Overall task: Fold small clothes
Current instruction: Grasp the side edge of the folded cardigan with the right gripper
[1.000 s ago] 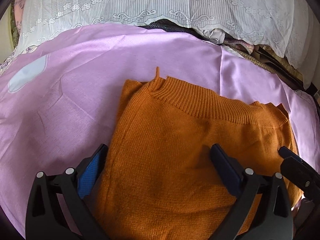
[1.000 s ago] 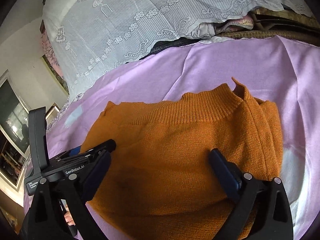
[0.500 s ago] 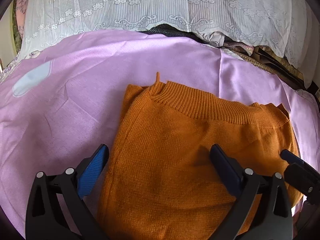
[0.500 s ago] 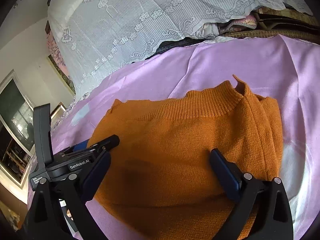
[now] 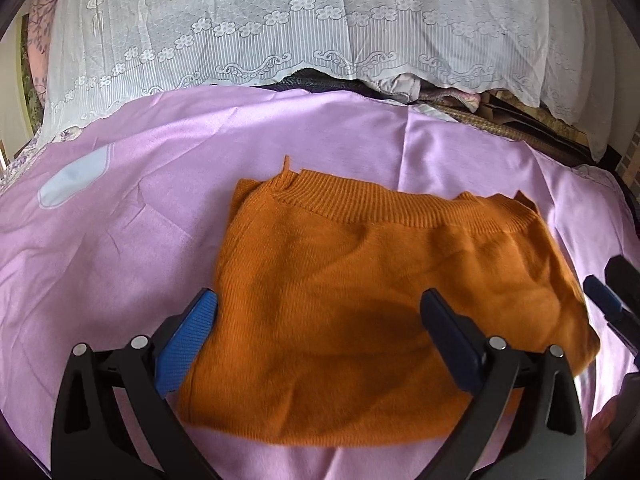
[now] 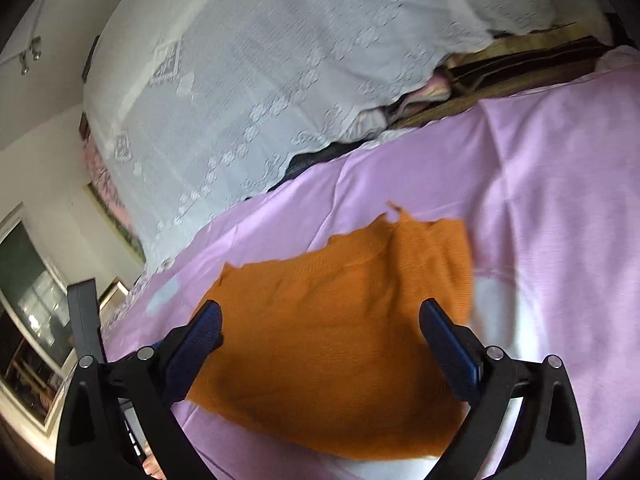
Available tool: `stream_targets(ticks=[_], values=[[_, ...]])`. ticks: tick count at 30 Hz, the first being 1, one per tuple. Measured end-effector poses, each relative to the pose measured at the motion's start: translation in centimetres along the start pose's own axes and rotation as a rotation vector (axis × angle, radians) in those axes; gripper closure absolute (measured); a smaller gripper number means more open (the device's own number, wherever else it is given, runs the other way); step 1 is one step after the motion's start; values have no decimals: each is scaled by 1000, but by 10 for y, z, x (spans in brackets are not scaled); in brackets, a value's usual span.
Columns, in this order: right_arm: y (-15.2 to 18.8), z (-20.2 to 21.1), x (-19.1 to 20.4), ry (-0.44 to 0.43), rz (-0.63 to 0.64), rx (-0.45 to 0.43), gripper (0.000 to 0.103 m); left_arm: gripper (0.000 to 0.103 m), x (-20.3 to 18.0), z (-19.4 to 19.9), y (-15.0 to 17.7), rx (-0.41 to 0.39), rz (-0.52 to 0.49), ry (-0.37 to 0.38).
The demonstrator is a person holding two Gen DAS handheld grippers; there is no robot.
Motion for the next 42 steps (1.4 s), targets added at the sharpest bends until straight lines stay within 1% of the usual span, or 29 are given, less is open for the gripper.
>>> stream_targets(ticks=[3,5,7,11,14,15,18,24,30,33,34,36,39,41,42], values=[[-1,13,-10,55,-19,-27,4,4,-3,5,4,-3,-10,-2],[0,19,-17,76,-36,-27,5,4,-4,6,6,-1,-14,-2],[2,24,-27,107,-60,-20,9,4,-4,6,7,-2,-19,-4],[7,24,-48,131,-137,16,23,4,-2,3,8,12,-7,-3],[15,13,-63,116,-220,79,33,4,0,0,8,23,7,1],[17,12,-65,117,-234,87,35,4,0,0,8,23,8,1],[18,9,-69,87,-262,99,35,4,-3,1,8,19,-2,-5],[17,-7,-70,80,-257,146,36,4,-10,0,7,13,-31,-15],[10,-28,-68,80,-223,183,36,4,-18,-6,-14,-17,-48,-101],[6,-38,-67,73,-199,200,36,4,-27,-21,-16,10,-67,-133],[5,-42,-66,66,-192,205,36,4,-31,-33,-11,37,-81,-144],[2,-46,-66,61,-186,214,36,4,-32,-42,-6,64,-97,-154],[0,-53,-64,51,-165,229,36,4,-29,-43,-6,70,-84,-141],[1,-55,-61,53,-145,241,36,4,-31,-44,-5,67,-96,-156],[1,-55,-59,52,-138,243,38,4,-32,-43,-5,65,-104,-165]])
Point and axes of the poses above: each gripper's, at about its wrist camera, not at the fingertips, and z roughly against the way its jaws point, x to its left, y to its underside, the point moved 6 cm from there along -z, roughly the way its jaws point, and after that the axes turned 5 degrees about z, right-handed, at the moved point
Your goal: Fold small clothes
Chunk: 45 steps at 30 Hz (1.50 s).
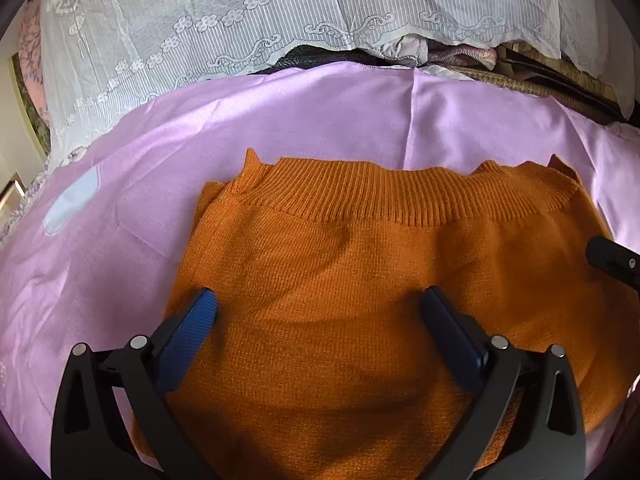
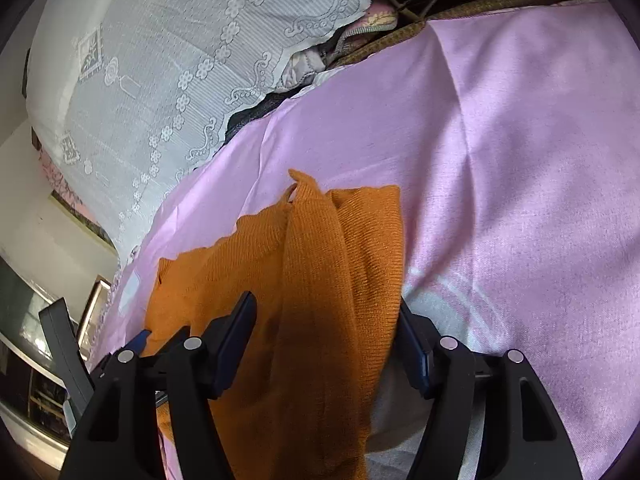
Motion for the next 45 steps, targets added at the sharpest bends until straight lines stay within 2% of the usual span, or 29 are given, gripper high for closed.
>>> stream_targets(ticks=[3,7,10,13,19,22,27,30,35,42,45], values=[[2,0,3,-3,11,9,42,5,2,4,0,-16,11,14],[4,0,4,-8,17,11,42,5,4,21,-3,-60,65,137],[4,0,4,-9,16,11,41,5,-11,23,-4,-59,20,159],[5,0,4,-4,21,12,41,4,-24,12,1,-27,-56,102],[4,-1,5,3,30,12,42,4,-26,8,2,-15,-68,75],[4,-1,5,2,29,12,40,4,-23,10,3,-20,-60,81],[7,-3,11,-5,58,20,30,4,-20,20,6,-48,-45,97],[6,-3,13,-4,67,23,29,4,-20,21,8,-49,-53,99],[7,-3,13,-2,69,20,29,4,-19,17,7,-28,-43,117],[9,0,12,23,70,15,39,4,-21,17,8,-28,-46,113],[10,0,11,19,67,19,40,4,-21,17,8,-27,-45,113]])
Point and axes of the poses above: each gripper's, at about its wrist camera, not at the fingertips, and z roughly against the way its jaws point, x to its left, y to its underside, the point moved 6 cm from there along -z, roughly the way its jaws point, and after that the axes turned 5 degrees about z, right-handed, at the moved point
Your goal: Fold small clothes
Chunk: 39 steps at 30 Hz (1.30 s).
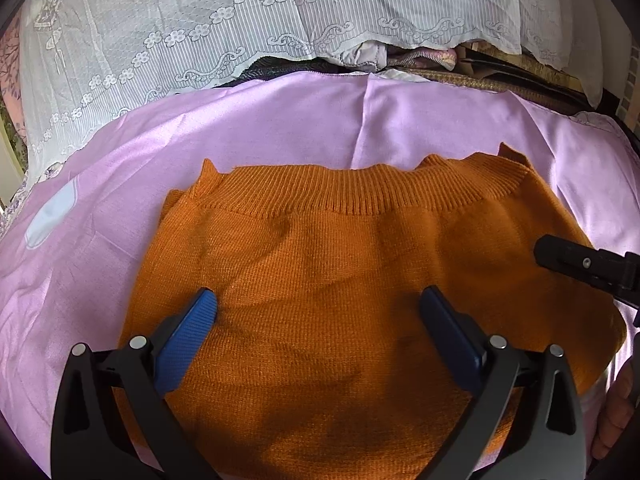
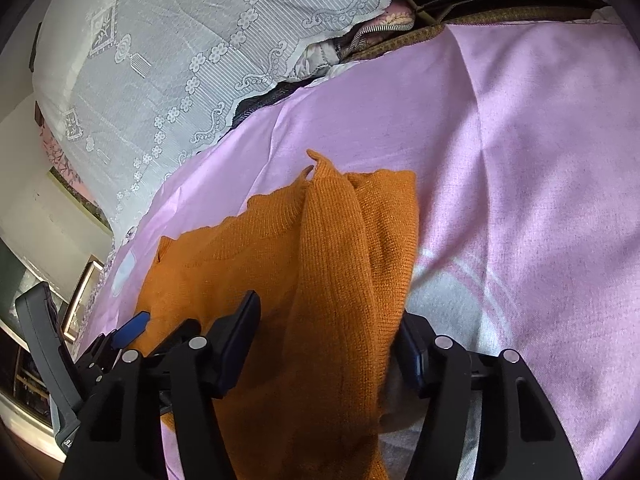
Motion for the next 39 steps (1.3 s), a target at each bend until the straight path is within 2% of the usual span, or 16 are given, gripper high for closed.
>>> stream_targets(ticks=[5,7,9,12,16,21,25,28,33,39], values=[[3,1,2,3,12,13,40,4,1,-1,1,3,2,3],[4,1,3,10,20,14,43,4,1,-1,1,3,2,3],[5,3,4,21,18,4,66,4,1,-1,1,3,2,4],[4,11,8,17,29,-38,77,4,0,-1,1,3,3,4],[3,14,11,30,43,-51,78,4,0,-2,1,3,2,3],[3,16,8,13,0,-48,79,4,0,-1,1,2,4,4],[3,14,4,-10,-39,-25,78,5,2,7,0,-20,18,41],[5,11,2,-26,-59,-5,74,5,2,14,2,-30,20,63],[8,9,-7,-77,-131,-1,78,4,-3,11,3,-23,-15,39],[5,17,-1,-72,-138,-34,81,4,-5,5,4,-2,-29,25]])
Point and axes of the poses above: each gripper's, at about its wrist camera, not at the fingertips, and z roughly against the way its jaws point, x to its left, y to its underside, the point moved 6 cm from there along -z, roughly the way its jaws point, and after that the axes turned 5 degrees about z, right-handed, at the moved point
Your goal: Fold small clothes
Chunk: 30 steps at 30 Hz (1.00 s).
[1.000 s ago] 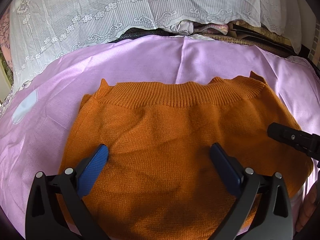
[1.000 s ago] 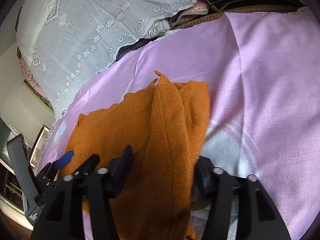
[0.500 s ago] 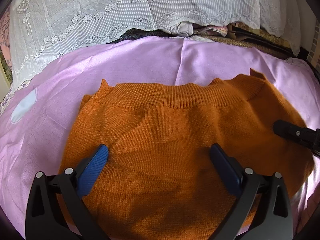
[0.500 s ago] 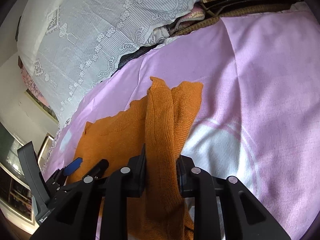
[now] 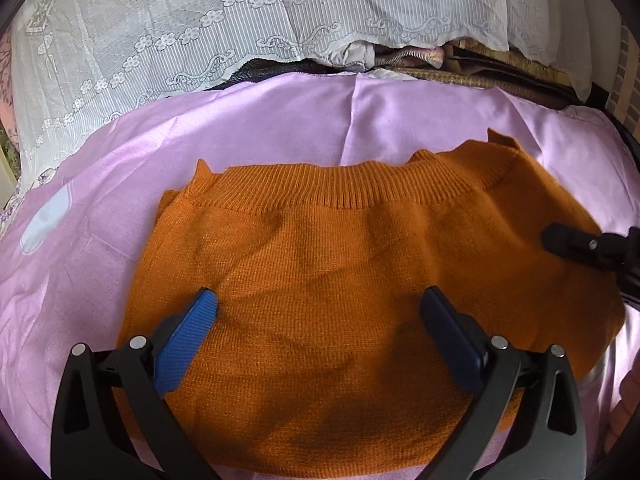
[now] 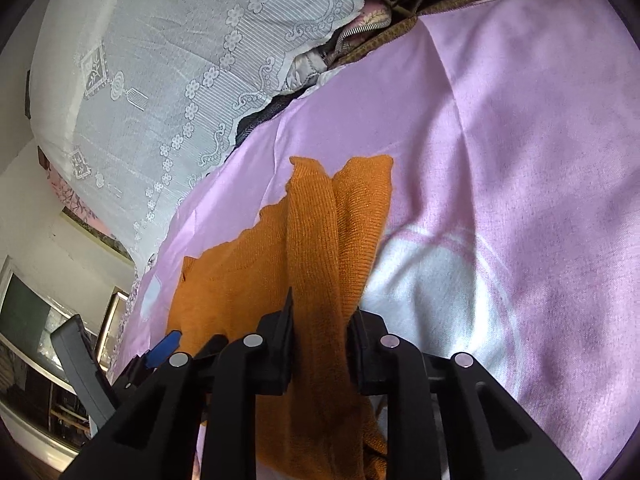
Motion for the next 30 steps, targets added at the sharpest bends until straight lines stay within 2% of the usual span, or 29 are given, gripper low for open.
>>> stream_targets(ticks=[6,11,17,20,24,30], values=[[-6,10,15,-6,1,-30,82,4,2,5,-9,-18,26,20],[-10,18,43,4,64,-66,82,4,-12,11,-30,-30,52,98],[-14,19,78,61,165,-96,82,5,-31,9,-43,-45,19,109],[-15,17,90,110,202,-112,82,5,-23,9,-45,-44,45,116],[-14,14,106,100,212,-118,82,5,-3,15,-51,-59,100,139],[-9,4,146,88,257,-126,82,5,35,23,-59,-63,138,124]])
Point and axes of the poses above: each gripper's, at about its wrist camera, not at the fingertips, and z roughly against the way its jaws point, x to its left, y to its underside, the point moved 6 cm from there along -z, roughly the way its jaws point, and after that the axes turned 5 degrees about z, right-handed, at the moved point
